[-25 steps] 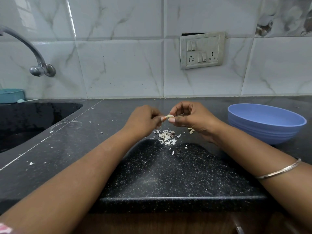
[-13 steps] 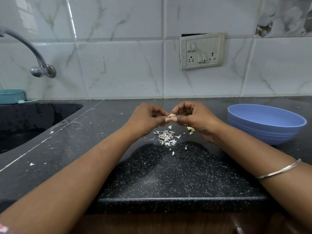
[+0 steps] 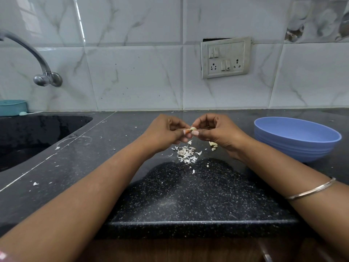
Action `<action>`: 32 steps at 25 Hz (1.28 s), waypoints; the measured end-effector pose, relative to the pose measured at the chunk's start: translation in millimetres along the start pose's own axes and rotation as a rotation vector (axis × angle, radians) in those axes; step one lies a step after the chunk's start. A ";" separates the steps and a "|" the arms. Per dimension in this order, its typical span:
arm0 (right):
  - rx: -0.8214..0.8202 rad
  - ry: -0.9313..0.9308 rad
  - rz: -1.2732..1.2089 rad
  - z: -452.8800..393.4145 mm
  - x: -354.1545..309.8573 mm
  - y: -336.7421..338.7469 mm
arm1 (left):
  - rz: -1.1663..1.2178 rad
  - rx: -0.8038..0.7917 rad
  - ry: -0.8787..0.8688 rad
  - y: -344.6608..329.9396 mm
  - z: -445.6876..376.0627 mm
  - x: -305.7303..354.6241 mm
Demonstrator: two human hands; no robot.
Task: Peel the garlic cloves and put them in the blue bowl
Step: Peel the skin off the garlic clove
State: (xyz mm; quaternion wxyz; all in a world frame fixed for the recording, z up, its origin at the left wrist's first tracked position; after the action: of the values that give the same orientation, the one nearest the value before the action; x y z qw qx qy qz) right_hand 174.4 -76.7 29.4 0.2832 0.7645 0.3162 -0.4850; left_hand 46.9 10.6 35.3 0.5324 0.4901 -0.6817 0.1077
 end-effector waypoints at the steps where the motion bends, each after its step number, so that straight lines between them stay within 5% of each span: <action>1: 0.001 -0.001 -0.001 -0.1 -0.1 0.2 | -0.003 -0.002 0.001 -0.1 0.4 0.7; 21: -0.069 -0.070 -0.141 3.1 -1.9 -3.6 | -0.054 0.039 -0.037 4.3 1.7 6.6; 32: 0.104 -0.198 -0.366 -3.0 -3.7 10.0 | -0.118 0.067 -0.060 2.5 1.0 5.4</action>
State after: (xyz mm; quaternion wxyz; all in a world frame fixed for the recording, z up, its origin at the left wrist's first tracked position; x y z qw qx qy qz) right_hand 182.4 -81.7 35.2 0.1799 0.6566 0.3951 -0.6167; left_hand 44.5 8.2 40.3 0.5005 0.5499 -0.6633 0.0839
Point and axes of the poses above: each hand's wrist, its own z-axis away from the middle knuckle, its own y-axis out of the back of the hand, x = y × z, the point moved 5 cm from there along -z, towards the middle knuckle, and after that the axes turned 12 degrees about x, right-handed, at the moved point
